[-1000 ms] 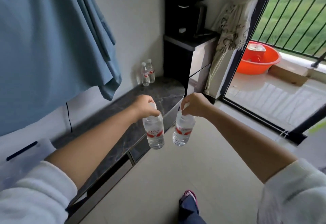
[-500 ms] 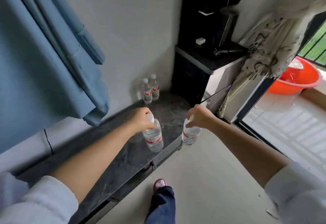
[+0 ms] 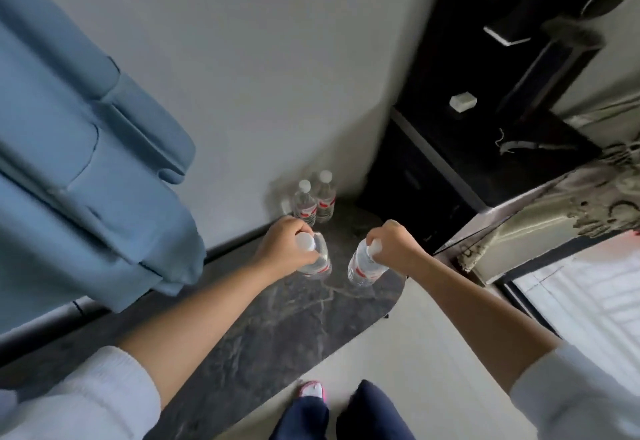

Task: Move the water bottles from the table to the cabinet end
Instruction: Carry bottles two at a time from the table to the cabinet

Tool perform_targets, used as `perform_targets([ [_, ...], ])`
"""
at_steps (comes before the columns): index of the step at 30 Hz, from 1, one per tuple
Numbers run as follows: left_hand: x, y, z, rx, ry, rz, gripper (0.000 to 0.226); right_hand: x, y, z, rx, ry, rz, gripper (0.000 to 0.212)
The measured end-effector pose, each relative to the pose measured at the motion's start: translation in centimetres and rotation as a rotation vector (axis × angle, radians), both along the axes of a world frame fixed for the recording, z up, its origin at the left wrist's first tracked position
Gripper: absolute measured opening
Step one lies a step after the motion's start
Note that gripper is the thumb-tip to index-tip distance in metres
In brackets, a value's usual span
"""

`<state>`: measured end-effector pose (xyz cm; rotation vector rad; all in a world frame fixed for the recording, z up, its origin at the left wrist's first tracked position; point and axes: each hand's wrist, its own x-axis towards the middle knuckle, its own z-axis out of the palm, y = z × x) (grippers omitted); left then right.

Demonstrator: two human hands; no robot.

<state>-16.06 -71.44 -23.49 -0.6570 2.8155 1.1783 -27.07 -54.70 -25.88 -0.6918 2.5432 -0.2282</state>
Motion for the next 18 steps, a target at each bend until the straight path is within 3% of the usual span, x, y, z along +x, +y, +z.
perform_targets([
  [6,-5.2,0.9,-3.7,0.062,-0.066,0.175,0.028,-5.7,-3.3,-2.6,-0.039,-0.110,0.049,0.018],
  [11,-10.3,1.1,-7.1,0.102,-0.209,0.329,0.034,-10.9,-5.6,-4.7,0.028,-0.131,0.207,0.035],
  [18,-15.4,0.6,-11.0,0.094,-0.306,0.460,0.035,-15.0,-7.4,-8.1,0.042,-0.156,0.324,0.028],
])
